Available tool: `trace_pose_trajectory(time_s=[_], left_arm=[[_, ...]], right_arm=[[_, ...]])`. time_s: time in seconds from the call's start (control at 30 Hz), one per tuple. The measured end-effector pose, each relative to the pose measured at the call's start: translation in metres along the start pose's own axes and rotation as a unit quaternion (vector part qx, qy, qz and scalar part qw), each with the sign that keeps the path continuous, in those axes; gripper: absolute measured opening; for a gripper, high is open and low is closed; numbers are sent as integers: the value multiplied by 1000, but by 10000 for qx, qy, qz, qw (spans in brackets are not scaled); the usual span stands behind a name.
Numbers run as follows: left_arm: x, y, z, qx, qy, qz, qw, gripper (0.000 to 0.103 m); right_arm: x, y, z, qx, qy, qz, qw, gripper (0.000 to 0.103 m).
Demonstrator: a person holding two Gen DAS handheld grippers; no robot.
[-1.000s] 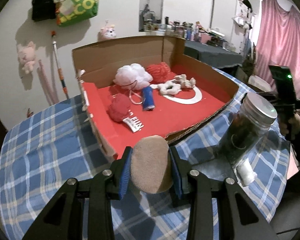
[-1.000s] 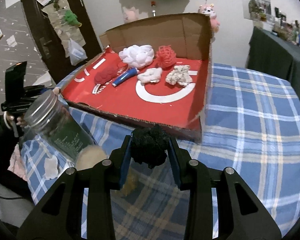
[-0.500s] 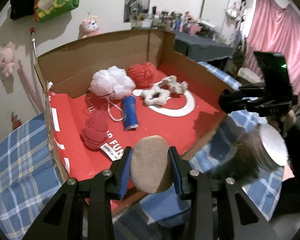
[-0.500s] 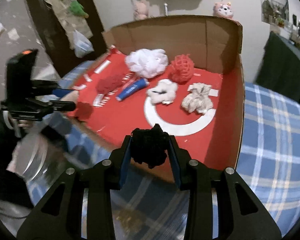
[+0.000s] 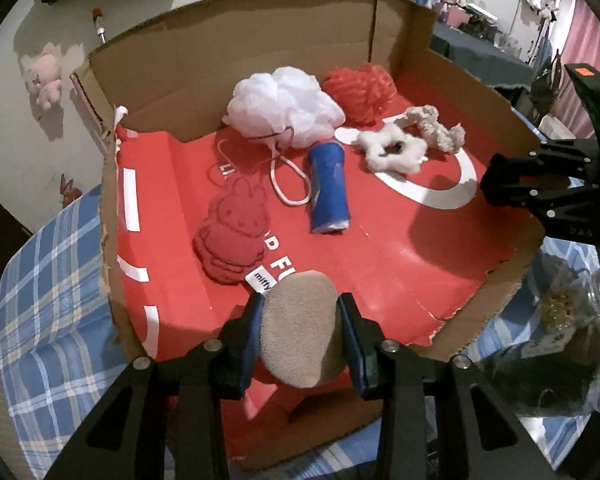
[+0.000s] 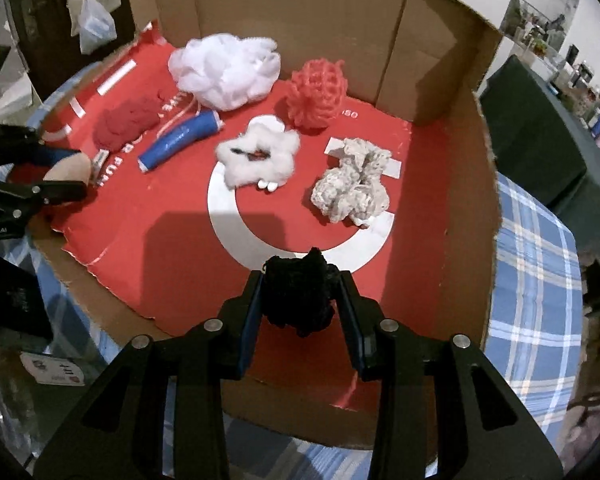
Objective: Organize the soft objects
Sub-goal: 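Open both tools to drop the black scrunchie and beige puff in the box, then pull both tools back from the box toward the remaining table items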
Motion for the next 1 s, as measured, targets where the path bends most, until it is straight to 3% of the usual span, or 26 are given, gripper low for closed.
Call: trace_pose_trajectory(time_s=[0.2, 0.5, 0.7, 1.0], left_arm=[[1, -1, 5, -109, 74, 46, 9999, 43], [0, -3, 8, -124, 60, 112, 9998, 51], [-1, -8, 4, -74, -22, 137, 9999, 62], [-3, -9, -30, 37, -511, -148, 9986, 79]], right_arm=[[-1, 2, 9, 76, 154, -81, 9998, 38], [-3, 9, 11, 99, 120, -183, 9997, 52], [-6, 9, -2, 53, -35, -138, 9999, 53], [-5, 19, -52, -45, -549, -48, 9985, 62]])
Point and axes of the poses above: each gripper's, at about its wrist camera, not at the fingertips, and z roughly the way its jaws point, y to its left, x to its underside, the point moved 7 cm from there along z, roughly the way its jaws point, and after that the axes turned 3 degrees about z, right-handed, at the moved point
